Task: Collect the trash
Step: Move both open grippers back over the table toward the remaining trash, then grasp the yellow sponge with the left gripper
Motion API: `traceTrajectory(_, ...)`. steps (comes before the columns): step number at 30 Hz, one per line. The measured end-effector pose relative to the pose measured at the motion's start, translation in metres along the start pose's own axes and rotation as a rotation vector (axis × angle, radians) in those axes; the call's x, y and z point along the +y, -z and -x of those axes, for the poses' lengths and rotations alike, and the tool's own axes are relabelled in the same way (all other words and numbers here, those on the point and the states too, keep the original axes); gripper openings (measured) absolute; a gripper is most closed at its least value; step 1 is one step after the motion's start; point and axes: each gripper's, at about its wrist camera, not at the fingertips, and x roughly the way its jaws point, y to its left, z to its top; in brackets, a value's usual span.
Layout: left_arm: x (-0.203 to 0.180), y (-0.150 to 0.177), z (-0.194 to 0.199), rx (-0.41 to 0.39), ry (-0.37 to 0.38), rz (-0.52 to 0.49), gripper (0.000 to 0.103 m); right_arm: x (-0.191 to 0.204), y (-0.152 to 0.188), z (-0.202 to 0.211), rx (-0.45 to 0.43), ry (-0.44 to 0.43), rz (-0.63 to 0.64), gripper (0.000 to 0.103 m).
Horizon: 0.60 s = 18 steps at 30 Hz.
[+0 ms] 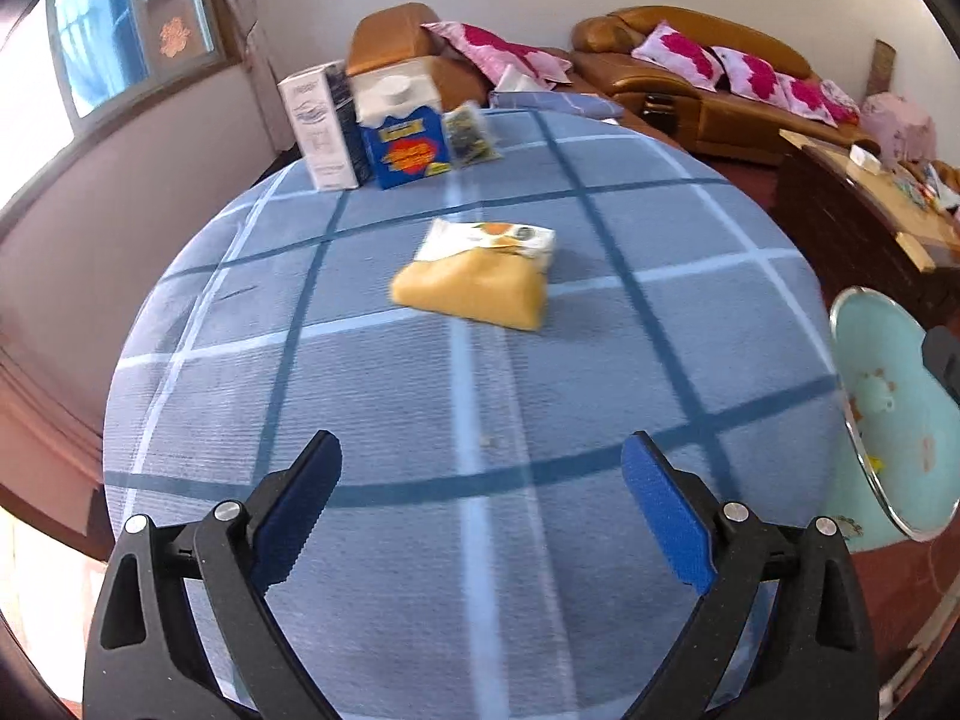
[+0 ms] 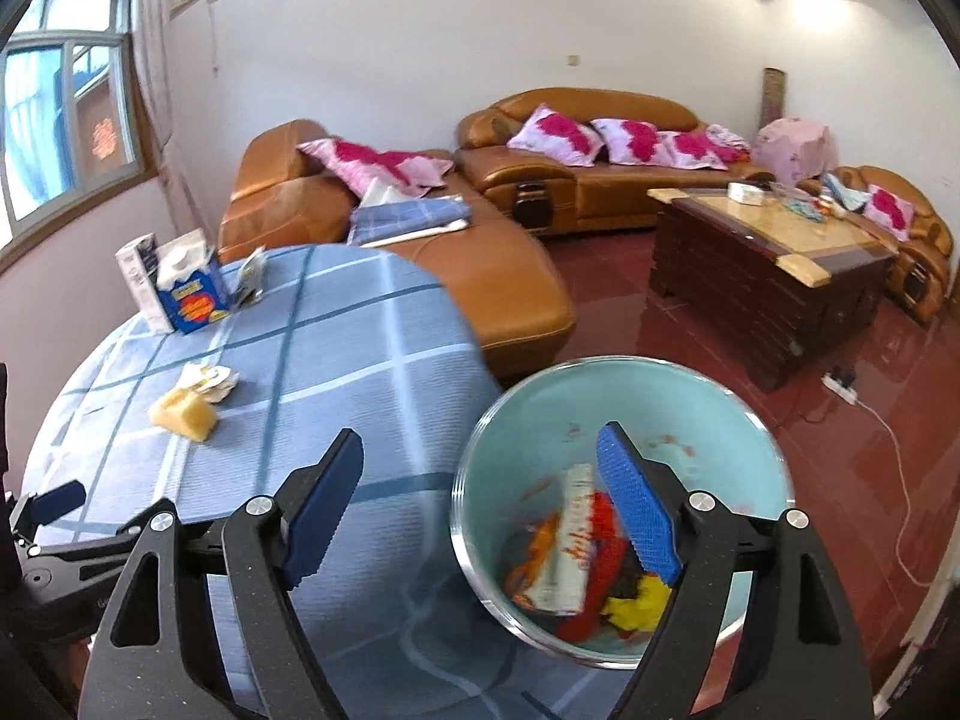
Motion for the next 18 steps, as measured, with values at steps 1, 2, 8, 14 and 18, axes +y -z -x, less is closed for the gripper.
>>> traceTrajectory(1,0.007,-0.002,-0.003,0.009,0.015,0.023,0.093,0.005,0.0,-0.002,0.003,-0.004,0.006,0.078)
traceTrajectory(2,0.015,-0.004,-0.006,0.017,0.027,0.055,0.092,0.011,-0.002,-0.005,0.008,-0.01,0.016,0.077)
traceTrajectory(8,0.037,-0.03,-0.022,0.01,0.01,0.124,0.091,0.028,-0.008,-0.014,0.014,-0.032,0.051,0.074)
traceTrajectory(14,0.023,-0.06,-0.042,0.007,0.051,0.105,0.091,0.031,-0.013,-0.03,0.039,-0.036,0.05,0.074)
traceTrajectory(18,0.01,-0.076,-0.066,0.024,0.039,0.078,0.088,0.031,-0.014,-0.039,0.057,-0.035,0.048,0.074)
